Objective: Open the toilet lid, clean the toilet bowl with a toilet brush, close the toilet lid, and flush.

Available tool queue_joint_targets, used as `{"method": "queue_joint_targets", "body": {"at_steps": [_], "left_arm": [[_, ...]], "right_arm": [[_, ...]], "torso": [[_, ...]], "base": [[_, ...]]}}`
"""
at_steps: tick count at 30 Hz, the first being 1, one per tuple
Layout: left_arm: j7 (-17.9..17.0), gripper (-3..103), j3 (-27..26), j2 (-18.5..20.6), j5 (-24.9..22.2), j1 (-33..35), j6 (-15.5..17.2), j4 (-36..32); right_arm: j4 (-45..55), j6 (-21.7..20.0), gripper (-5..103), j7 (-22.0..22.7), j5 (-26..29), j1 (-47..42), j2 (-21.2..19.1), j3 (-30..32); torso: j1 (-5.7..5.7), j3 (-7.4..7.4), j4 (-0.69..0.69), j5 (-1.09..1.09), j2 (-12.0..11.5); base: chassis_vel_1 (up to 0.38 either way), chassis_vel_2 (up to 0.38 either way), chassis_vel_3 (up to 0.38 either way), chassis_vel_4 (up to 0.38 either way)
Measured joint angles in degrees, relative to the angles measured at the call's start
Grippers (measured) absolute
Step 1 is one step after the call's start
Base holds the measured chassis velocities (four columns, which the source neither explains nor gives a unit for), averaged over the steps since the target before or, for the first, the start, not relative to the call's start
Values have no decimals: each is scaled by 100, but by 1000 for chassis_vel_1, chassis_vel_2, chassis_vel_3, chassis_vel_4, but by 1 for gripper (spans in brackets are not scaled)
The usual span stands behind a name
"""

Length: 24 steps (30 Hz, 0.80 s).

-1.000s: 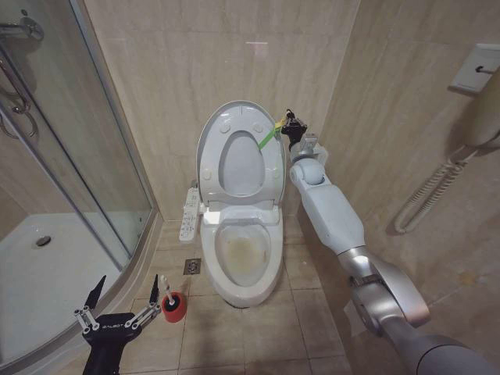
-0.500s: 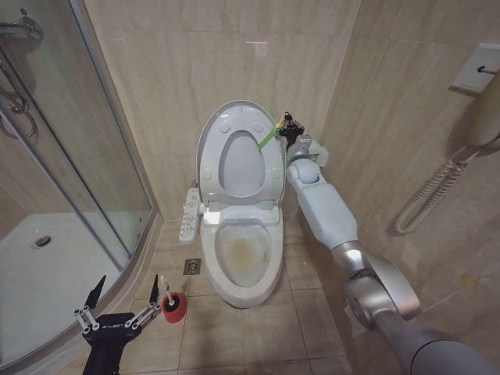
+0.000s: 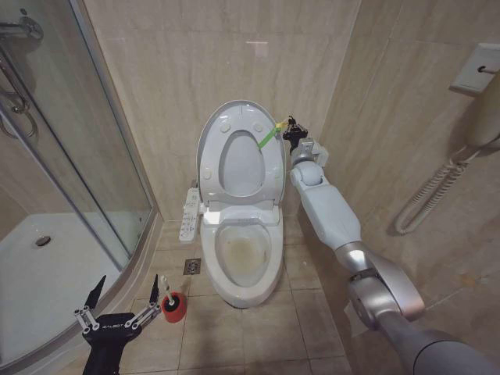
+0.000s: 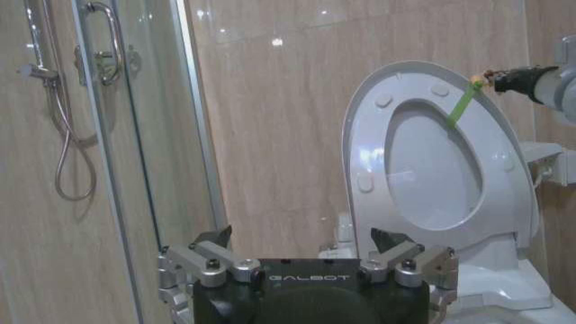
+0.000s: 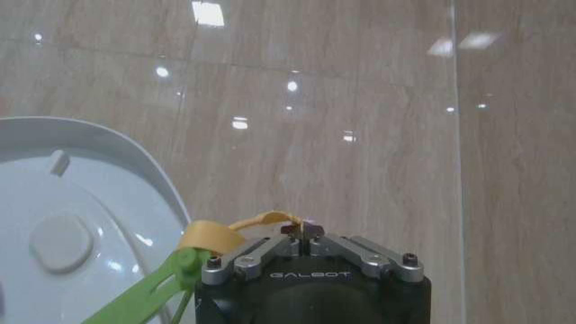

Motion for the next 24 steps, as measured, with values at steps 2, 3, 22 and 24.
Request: {"method": "queue_joint_targets", "body": {"at_steps": [2, 3, 22, 24], "left_arm": [[0, 100, 0, 0, 0, 0, 0, 0], [0, 100, 0, 0, 0, 0, 0, 0], [0, 100, 0, 0, 0, 0, 0, 0], [0, 100, 0, 0, 0, 0, 0, 0]], "right_arm": [[95, -32, -2, 12, 15, -60, -47, -22], [152, -36, -2, 15, 18, -94, -89, -37], [1587, -231, 79, 105, 530, -857, -862, -135], [1761, -258, 79, 105, 582, -994, -989, -135]], "torso": [[0, 0, -1, 1, 0], [0, 0, -1, 0, 0], [0, 0, -1, 1, 0], [0, 0, -3, 1, 0]], "base": [[0, 0, 0, 0], [0, 0, 0, 0], [0, 0, 0, 0], [0, 0, 0, 0]]}}
